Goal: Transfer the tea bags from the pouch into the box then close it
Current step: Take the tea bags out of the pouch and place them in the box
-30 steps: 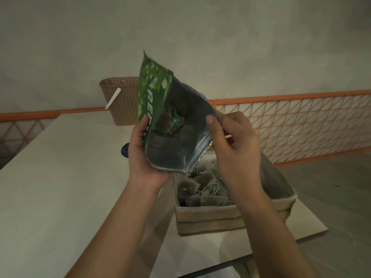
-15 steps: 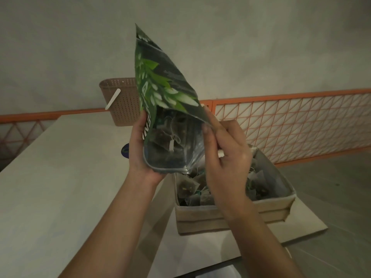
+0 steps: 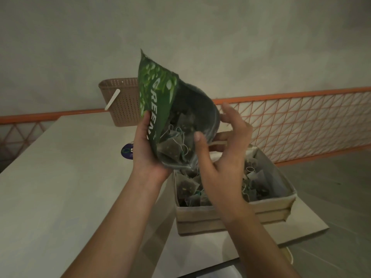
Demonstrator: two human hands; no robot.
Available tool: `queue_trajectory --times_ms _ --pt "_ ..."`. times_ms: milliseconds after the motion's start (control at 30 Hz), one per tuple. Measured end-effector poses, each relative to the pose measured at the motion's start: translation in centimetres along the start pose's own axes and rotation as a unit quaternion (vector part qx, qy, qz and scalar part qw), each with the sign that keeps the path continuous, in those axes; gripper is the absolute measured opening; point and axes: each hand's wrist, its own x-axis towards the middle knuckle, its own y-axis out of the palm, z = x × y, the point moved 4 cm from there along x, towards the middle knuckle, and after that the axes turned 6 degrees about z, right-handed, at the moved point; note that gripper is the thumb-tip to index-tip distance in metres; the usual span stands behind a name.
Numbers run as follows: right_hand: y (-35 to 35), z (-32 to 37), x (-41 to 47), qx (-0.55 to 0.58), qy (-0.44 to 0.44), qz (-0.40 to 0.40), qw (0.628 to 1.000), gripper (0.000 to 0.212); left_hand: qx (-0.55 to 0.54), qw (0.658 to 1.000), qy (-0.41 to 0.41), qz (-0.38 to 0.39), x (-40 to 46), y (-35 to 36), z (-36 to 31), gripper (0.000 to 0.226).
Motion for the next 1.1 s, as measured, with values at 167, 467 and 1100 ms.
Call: queue_trajectory --times_ms 167,467,1100 --pt "1.3 0.0 -0.8 -0.130 0.021 0.077 0.988 0.027 -0.017 1.000 0.006 -0.023 0.0 0.4 0.3 0.064" --pt "2.0 -0.9 -0.3 -0.161 0.118 0.158 0.967 0.019 -0.013 1.000 0.010 -0.006 0.1 0.4 0.3 0.066" --pt "-6.0 -1.3 1.4 0.216 0.104 -0.164 0.957 0.016 -0.036 0.999 0.022 -0.020 0.1 -1.1 -0.4 0.058"
